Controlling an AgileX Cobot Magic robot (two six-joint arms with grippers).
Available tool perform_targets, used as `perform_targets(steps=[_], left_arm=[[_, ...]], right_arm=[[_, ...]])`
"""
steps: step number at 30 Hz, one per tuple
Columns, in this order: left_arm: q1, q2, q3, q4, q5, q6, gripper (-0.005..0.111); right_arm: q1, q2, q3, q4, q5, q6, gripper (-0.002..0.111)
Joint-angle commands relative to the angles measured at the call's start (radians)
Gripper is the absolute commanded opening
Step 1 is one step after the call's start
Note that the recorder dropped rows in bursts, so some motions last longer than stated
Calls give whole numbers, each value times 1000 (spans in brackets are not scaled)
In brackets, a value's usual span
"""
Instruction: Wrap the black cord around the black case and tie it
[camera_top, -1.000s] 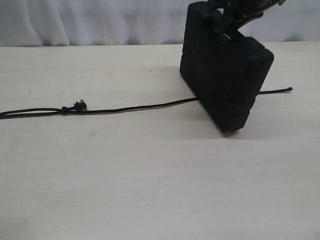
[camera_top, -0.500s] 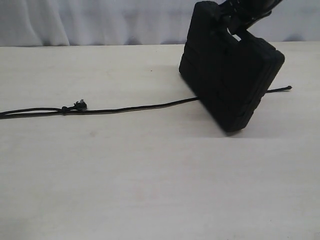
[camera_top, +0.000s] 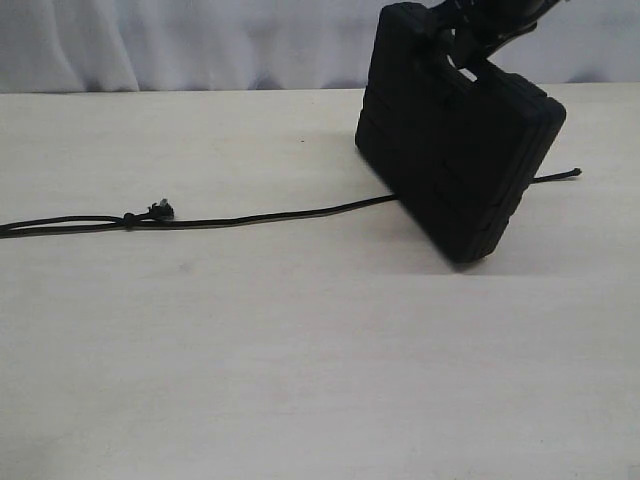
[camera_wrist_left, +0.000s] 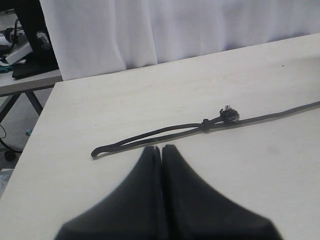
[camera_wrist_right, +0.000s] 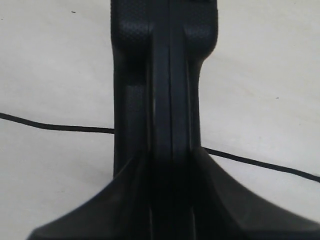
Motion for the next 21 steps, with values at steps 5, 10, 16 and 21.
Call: perform_targets(steps=[5, 10, 16, 21], left_arm=[[1, -3, 2, -2, -12, 2, 0], [1, -3, 2, -2, -12, 2, 0], [1, -3, 2, -2, -12, 2, 0], [1, -3, 2, -2, -12, 2, 0]], right_arm=[[6, 24, 16, 137, 8, 156, 4], [89, 24, 16, -43, 8, 248, 4], [108, 24, 16, -63, 8, 258, 4], [108, 24, 16, -71, 8, 258, 4]])
